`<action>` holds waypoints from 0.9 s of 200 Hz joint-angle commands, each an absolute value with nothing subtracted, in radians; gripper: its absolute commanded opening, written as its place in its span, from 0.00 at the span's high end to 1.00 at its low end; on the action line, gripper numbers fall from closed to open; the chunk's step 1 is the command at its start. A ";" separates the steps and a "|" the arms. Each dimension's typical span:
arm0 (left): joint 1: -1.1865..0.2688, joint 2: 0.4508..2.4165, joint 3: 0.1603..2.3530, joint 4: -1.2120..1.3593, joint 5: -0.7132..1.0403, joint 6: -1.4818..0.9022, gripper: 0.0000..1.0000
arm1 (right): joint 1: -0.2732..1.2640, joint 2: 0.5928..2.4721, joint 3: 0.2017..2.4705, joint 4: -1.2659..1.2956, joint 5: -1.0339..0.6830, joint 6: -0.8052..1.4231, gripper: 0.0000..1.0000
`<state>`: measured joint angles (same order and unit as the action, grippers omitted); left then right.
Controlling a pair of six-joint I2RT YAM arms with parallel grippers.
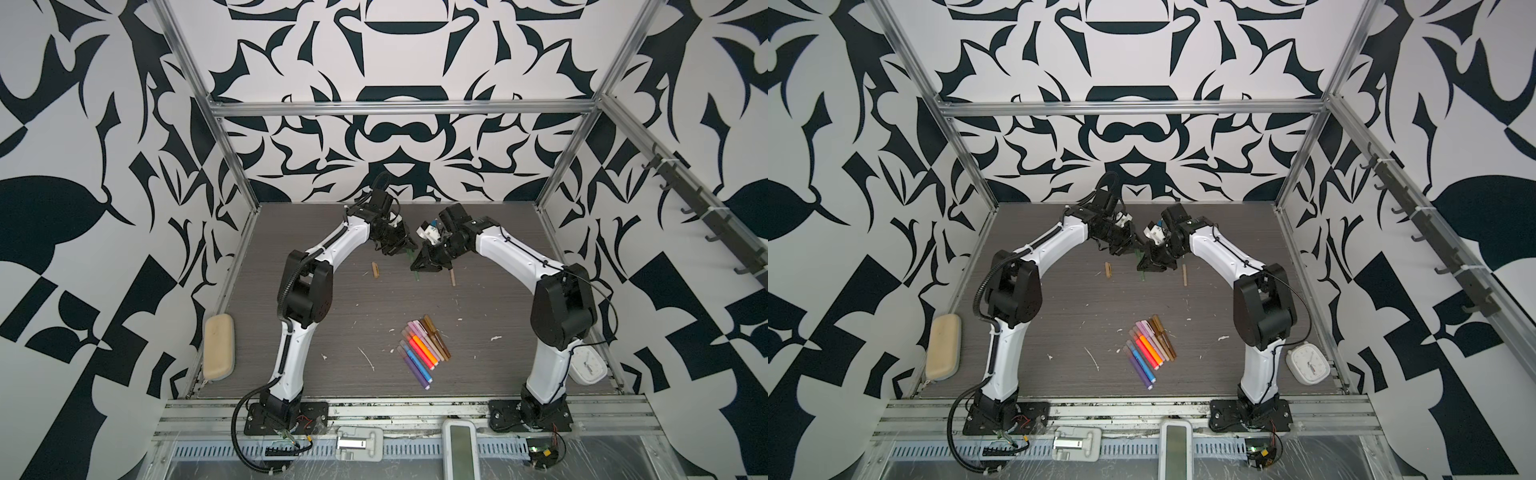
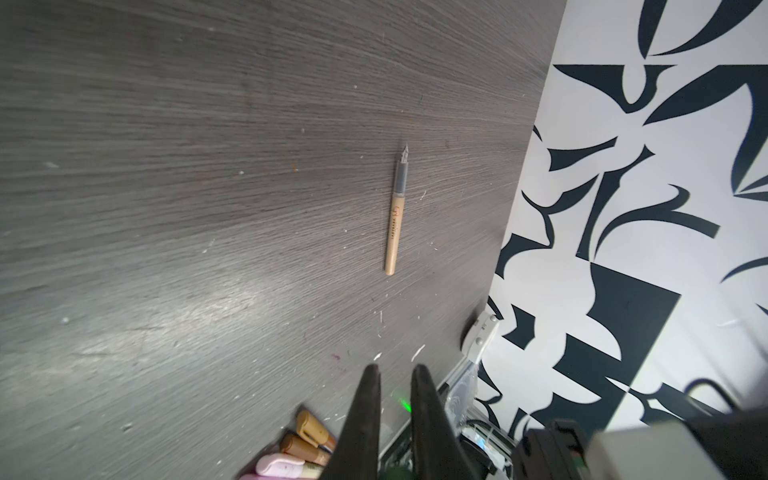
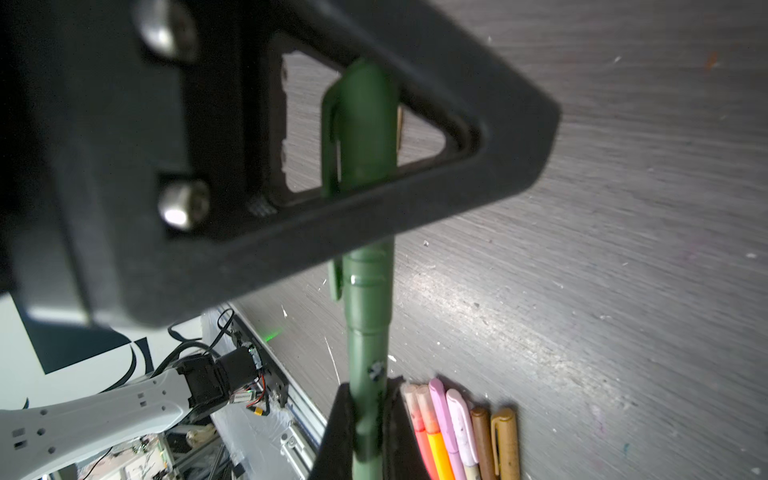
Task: Open the pen caps
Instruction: 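Pull the right gripper away to uncap the green pen and lower it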
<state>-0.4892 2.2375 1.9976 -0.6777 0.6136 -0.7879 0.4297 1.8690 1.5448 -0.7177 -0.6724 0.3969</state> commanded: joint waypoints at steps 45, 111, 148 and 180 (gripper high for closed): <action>-0.240 2.405 2.350 -0.802 0.520 -0.735 1.00 | 0.478 1.579 1.127 -0.622 -0.736 0.486 1.00; -0.239 2.272 2.024 -0.934 0.388 -0.483 1.00 | 0.318 1.562 1.191 -0.719 -0.543 0.435 1.00; -0.238 2.280 1.952 -0.996 0.341 -0.416 1.00 | 0.171 1.624 1.205 -0.707 -0.376 0.382 1.00; -0.239 2.293 1.926 -1.019 0.322 -0.395 1.00 | 0.122 1.758 1.303 -0.688 -0.353 0.320 1.00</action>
